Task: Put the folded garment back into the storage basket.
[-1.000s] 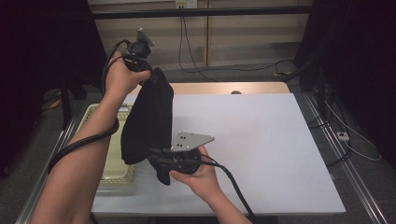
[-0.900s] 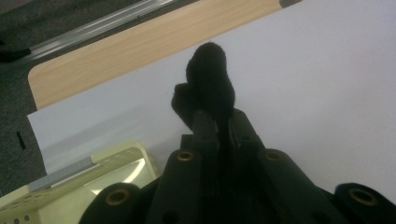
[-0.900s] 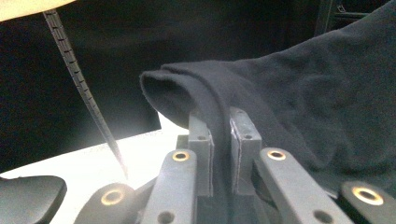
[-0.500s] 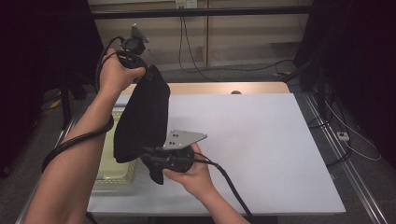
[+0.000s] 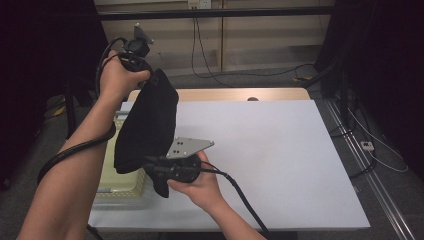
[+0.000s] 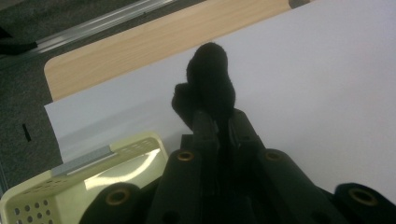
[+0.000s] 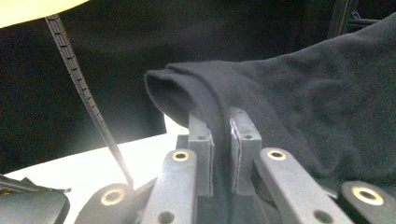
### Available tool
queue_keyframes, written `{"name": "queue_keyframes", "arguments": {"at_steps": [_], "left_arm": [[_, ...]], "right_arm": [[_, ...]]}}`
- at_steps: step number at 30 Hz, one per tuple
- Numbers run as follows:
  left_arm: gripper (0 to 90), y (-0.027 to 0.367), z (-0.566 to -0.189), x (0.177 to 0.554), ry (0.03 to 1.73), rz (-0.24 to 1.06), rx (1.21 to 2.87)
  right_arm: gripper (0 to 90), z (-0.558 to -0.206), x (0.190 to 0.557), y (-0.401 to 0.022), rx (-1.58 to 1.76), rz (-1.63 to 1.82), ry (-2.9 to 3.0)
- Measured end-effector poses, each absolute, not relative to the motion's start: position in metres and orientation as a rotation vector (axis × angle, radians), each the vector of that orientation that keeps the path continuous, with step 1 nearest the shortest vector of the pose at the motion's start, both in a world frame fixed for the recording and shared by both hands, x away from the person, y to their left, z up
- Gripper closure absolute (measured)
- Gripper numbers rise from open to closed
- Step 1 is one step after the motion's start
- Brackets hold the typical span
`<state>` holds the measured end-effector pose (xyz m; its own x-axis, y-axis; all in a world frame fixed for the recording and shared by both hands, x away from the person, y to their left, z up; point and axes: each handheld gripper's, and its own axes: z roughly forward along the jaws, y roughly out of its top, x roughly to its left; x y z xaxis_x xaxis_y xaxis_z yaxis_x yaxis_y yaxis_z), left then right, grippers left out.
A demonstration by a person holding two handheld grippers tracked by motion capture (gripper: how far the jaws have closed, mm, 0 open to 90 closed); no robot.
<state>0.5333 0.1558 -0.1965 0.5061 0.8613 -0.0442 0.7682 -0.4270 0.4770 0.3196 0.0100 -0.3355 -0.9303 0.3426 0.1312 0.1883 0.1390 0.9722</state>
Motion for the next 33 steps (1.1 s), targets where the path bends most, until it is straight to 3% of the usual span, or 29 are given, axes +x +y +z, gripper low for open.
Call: {"name": "queue_keyframes", "arguments": {"at_steps": [33], "left_arm": [[84.3,0.178,-0.185,0.538,1.386,0.296,2.311]], "right_arm": [[81.7,-0.324,0.329,0.033,0.480,1.956,2.284]]}}
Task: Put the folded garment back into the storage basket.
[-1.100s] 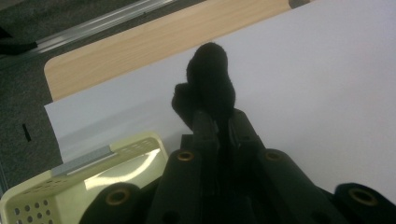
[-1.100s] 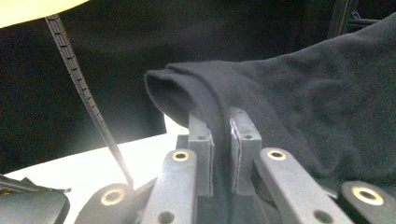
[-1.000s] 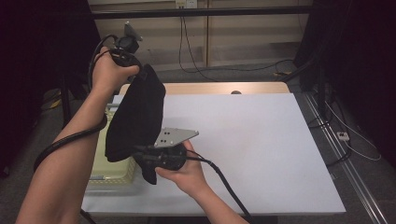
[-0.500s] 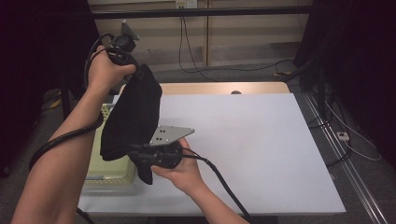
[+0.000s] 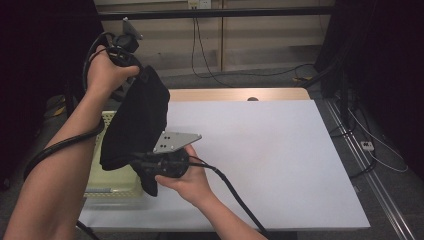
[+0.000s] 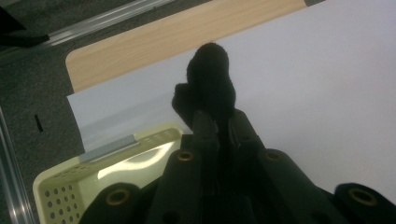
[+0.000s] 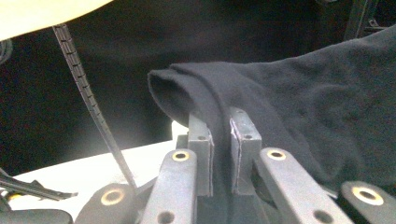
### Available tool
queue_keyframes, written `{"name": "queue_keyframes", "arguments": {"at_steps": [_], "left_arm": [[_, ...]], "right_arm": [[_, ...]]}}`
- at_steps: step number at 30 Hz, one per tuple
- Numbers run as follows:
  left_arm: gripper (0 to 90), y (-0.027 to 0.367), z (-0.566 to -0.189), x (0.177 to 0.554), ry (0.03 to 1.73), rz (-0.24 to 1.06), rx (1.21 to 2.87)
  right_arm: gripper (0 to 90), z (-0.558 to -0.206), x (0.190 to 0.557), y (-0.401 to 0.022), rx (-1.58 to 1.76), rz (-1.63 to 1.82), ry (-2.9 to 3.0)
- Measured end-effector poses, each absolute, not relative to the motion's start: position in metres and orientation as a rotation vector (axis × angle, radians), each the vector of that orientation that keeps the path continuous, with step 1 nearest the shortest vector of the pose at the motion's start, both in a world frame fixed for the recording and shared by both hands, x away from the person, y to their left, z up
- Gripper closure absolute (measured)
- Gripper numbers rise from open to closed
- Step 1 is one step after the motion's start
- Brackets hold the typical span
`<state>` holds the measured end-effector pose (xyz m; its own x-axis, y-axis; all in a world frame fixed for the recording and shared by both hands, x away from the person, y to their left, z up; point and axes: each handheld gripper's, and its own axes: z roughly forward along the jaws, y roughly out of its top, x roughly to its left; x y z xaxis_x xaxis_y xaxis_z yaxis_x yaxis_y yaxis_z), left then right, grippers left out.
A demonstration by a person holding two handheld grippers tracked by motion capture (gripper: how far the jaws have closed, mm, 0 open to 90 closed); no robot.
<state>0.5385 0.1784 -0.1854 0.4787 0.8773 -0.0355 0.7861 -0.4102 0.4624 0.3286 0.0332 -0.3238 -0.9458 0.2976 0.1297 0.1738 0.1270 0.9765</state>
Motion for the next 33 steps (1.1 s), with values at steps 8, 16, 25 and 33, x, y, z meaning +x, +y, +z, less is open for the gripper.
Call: {"name": "queue_keyframes", "arguments": {"at_steps": [8,16,25,33], "left_arm": [[84.3,0.185,-0.187,0.540,1.399,0.288,2.305],[84.3,0.194,-0.186,0.541,1.401,0.294,2.305],[84.3,0.211,-0.181,0.542,1.422,0.300,2.293],[84.2,0.222,-0.196,0.545,1.453,0.299,2.286]], "right_arm": [[81.7,-0.323,0.331,0.041,0.475,1.969,2.291],[81.7,-0.323,0.333,0.055,0.468,1.989,2.296],[81.7,-0.319,0.336,0.065,0.456,1.992,2.293],[81.6,-0.331,0.337,0.080,0.465,1.978,2.326]]}}
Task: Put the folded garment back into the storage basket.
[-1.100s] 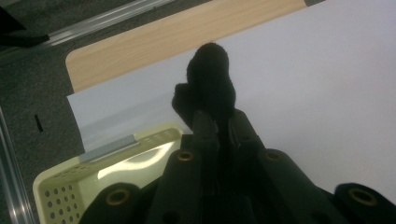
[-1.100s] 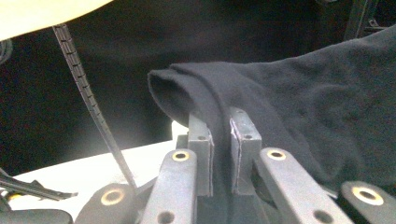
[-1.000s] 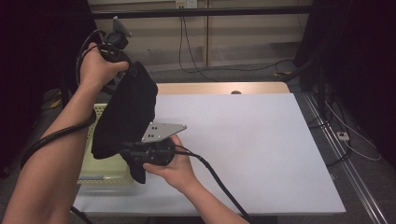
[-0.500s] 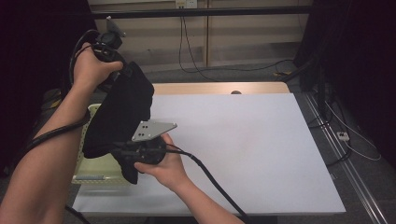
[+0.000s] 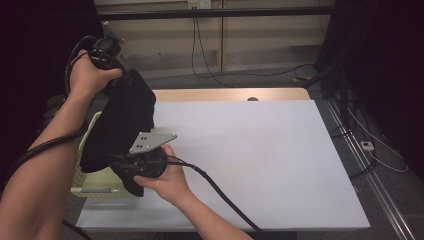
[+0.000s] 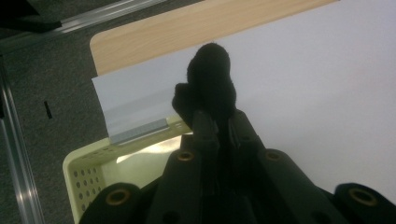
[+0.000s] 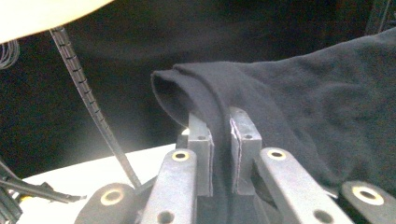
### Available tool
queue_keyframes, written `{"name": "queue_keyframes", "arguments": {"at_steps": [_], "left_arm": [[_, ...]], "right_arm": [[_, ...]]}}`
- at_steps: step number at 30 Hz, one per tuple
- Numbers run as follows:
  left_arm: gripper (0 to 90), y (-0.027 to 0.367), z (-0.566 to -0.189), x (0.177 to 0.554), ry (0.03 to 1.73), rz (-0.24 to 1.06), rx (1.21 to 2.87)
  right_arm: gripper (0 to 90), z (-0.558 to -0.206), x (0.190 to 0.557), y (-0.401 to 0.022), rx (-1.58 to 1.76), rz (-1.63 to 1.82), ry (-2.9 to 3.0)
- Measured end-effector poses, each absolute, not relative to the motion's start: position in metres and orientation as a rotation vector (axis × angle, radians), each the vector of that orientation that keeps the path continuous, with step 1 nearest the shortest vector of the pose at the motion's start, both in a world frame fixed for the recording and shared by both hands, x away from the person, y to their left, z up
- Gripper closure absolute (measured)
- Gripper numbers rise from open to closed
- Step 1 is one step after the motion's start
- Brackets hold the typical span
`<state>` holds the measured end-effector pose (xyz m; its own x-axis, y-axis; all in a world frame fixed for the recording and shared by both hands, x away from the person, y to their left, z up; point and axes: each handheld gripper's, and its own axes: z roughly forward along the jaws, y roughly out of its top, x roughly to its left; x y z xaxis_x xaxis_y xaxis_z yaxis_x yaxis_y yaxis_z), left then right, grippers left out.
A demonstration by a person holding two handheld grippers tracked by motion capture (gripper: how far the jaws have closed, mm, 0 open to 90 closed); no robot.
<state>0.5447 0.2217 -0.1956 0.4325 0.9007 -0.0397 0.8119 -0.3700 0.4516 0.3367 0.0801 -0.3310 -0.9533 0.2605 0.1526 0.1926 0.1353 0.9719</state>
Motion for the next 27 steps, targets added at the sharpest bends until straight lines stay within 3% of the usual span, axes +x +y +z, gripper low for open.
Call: {"name": "queue_keyframes", "arguments": {"at_steps": [27], "left_arm": [[84.2,0.241,-0.222,0.555,1.508,0.344,2.297]], "right_arm": [[81.5,-0.354,0.345,0.111,0.493,1.934,2.380]]}}
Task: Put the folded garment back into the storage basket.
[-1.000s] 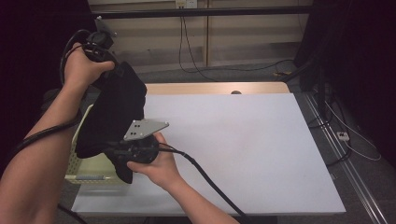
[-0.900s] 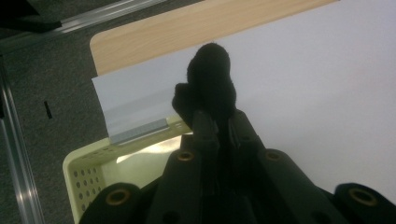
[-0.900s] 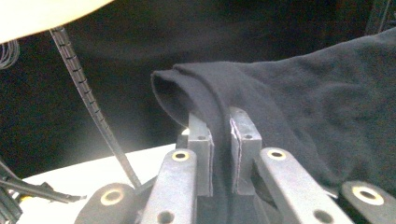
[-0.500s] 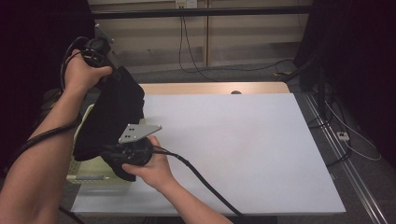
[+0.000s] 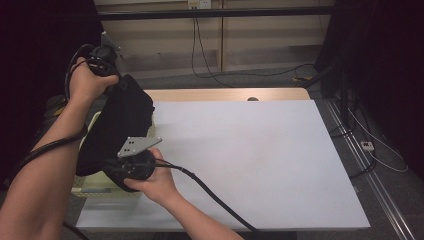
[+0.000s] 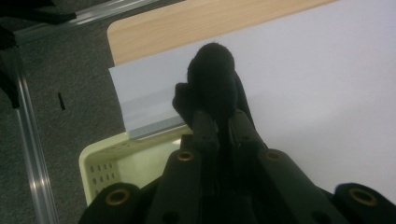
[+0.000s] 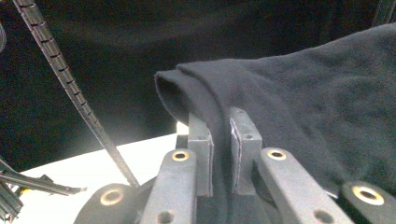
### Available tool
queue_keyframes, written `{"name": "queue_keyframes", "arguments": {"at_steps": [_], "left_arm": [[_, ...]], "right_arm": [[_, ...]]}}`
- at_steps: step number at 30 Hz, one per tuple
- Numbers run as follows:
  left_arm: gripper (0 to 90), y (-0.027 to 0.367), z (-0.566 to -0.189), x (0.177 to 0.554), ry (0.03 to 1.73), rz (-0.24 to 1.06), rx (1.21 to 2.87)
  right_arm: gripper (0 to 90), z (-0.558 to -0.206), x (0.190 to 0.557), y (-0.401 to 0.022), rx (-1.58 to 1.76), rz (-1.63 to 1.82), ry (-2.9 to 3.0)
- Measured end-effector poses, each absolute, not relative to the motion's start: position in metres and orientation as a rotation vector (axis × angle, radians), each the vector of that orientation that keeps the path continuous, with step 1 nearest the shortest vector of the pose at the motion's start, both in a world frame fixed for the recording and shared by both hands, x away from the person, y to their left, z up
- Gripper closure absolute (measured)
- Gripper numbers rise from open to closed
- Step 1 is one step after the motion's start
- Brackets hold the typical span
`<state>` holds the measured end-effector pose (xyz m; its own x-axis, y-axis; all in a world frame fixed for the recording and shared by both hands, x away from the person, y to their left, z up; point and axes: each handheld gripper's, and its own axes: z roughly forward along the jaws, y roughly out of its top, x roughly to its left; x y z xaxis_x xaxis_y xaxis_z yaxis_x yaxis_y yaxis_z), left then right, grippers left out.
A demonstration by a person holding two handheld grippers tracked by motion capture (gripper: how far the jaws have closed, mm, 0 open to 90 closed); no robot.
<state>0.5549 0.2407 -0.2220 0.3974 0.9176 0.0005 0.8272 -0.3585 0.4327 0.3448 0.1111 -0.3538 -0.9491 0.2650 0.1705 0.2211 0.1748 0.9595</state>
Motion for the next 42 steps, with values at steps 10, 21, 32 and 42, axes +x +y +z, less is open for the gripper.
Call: {"name": "queue_keyframes", "arguments": {"at_steps": [10,21,32,42], "left_arm": [[84.1,0.243,-0.232,0.556,1.520,0.348,2.299],[84.1,0.246,-0.236,0.557,1.534,0.345,2.304],[84.1,0.249,-0.243,0.558,1.541,0.335,2.293],[84.1,0.253,-0.249,0.557,1.553,0.320,2.282]], "right_arm": [[81.4,-0.359,0.346,0.116,0.492,1.921,2.394],[81.3,-0.362,0.345,0.116,0.501,1.924,2.399],[81.3,-0.365,0.346,0.115,0.512,1.914,2.409],[81.2,-0.368,0.345,0.119,0.506,1.906,2.425]]}}
